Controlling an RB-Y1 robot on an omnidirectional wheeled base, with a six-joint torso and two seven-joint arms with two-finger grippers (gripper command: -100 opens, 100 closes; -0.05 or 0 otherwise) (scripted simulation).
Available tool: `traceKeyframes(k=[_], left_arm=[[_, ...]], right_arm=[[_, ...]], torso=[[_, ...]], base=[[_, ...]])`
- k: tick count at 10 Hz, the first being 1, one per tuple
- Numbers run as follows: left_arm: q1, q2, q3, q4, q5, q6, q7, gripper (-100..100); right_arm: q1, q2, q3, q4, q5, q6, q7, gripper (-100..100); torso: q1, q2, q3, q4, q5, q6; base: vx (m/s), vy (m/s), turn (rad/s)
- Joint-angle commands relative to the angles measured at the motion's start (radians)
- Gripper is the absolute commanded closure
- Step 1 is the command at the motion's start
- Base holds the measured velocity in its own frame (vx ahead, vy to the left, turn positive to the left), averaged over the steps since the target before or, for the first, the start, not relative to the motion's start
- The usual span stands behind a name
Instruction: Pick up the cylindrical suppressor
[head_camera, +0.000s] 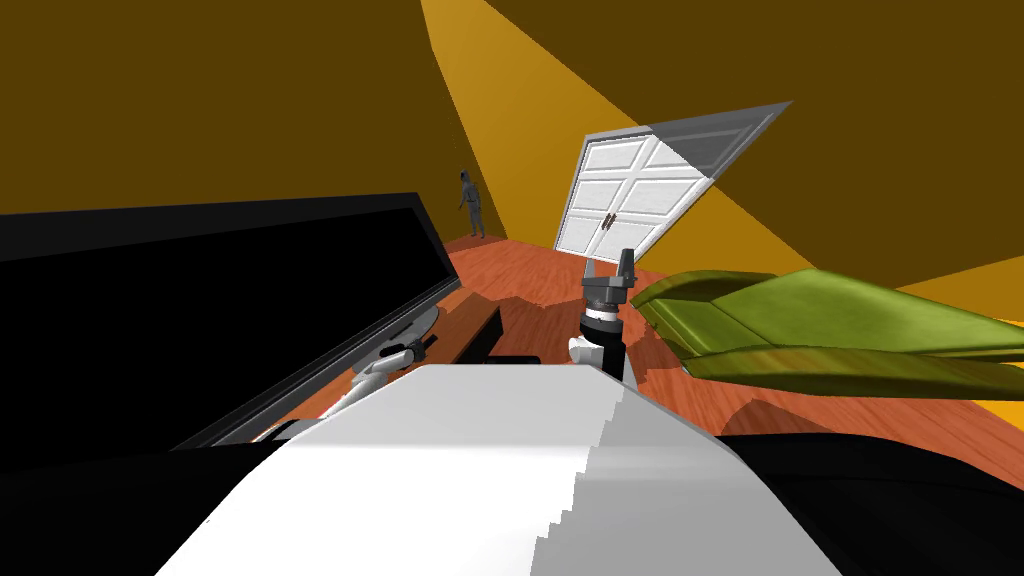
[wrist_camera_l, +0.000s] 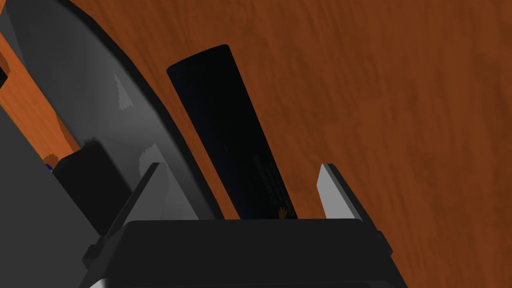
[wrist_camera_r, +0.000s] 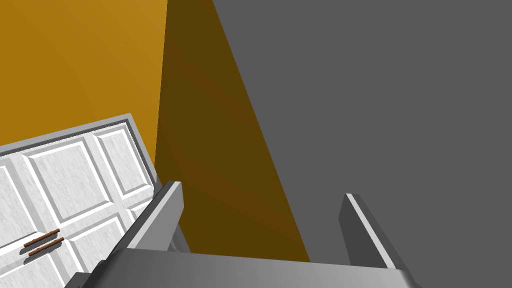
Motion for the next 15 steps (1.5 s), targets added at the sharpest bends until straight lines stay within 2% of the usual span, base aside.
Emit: traceKeyframes(k=[1,2,3,4,5,6,7,8,9,10,11,12,14,15], left_arm=[[-0.020,0.020,0.006,0.050,0.032,0.049,0.013,-100],[-0.020,0.020,0.006,0.065,0.032,0.049,0.013,-100],[-0.040,0.038,0.008,0.110,0.065,0.083,0.021,-100],[-0.040,0.038,0.008,0.118,0.065,0.088,0.021,-100],[-0.059,0.054,0.010,0.159,0.096,0.125,0.028,-100],[-0.059,0.054,0.010,0.169,0.096,0.125,0.028,-100],[-0.077,0.067,0.011,0.211,0.126,0.160,0.035,-100],[-0.077,0.067,0.011,0.217,0.126,0.160,0.035,-100],[-0.094,0.078,0.013,0.252,0.154,0.193,0.041,-100],[-0.094,0.078,0.013,0.261,0.154,0.193,0.041,-100],[-0.110,0.087,0.014,0.294,0.180,0.224,0.047,-100],[-0.110,0.087,0.014,0.303,0.180,0.224,0.047,-100],[-0.138,0.101,0.015,0.376,0.227,0.280,0.057,-100],[-0.138,0.101,0.015,0.376,0.227,0.280,0.057,-100]], right_arm=[[0.000,0.000,0.000,0.000,0.000,0.000,0.000,0],[0.000,0.000,0.000,0.000,0.000,0.000,0.000,0],[0.000,0.000,0.000,0.000,0.000,0.000,0.000,0],[0.000,0.000,0.000,0.000,0.000,0.000,0.000,0],[0.000,0.000,0.000,0.000,0.000,0.000,0.000,0],[0.000,0.000,0.000,0.000,0.000,0.000,0.000,0],[0.000,0.000,0.000,0.000,0.000,0.000,0.000,0],[0.000,0.000,0.000,0.000,0.000,0.000,0.000,0],[0.000,0.000,0.000,0.000,0.000,0.000,0.000,0],[0.000,0.000,0.000,0.000,0.000,0.000,0.000,0],[0.000,0.000,0.000,0.000,0.000,0.000,0.000,0],[0.000,0.000,0.000,0.000,0.000,0.000,0.000,0],[0.000,0.000,0.000,0.000,0.000,0.000,0.000,0],[0.000,0.000,0.000,0.000,0.000,0.000,0.000,0]], torso=[[0.000,0.000,0.000,0.000,0.000,0.000],[0.000,0.000,0.000,0.000,0.000,0.000],[0.001,0.000,0.000,0.000,0.000,0.000],[0.001,0.000,0.000,0.000,0.000,0.001],[0.000,0.000,0.000,0.000,0.000,0.000],[0.001,0.000,0.000,0.000,0.000,0.000],[0.000,0.000,0.000,0.000,0.000,0.000],[0.000,0.000,0.000,0.000,0.000,0.000],[0.000,0.000,0.000,0.000,0.000,0.000],[0.000,0.000,0.000,0.000,0.000,0.000],[0.000,0.000,0.000,0.000,0.000,0.000],[0.000,0.000,0.000,0.000,0.000,0.000],[0.000,0.000,0.000,0.000,0.000,0.000],[0.001,0.000,0.000,0.000,0.000,0.000]], base=[[0.011,0.023,-0.102],[0.009,0.026,-0.094],[0.006,0.025,-0.182],[0.002,0.026,-0.082],[0.004,0.031,-0.124],[0.007,0.026,-0.068],[0.006,0.020,-0.131],[0.002,0.019,-0.068],[0.004,0.020,-0.115],[0.003,0.021,-0.066],[0.001,0.023,-0.103],[-0.001,0.023,-0.057],[0.002,0.027,-0.100],[0.003,0.028,-0.064]])
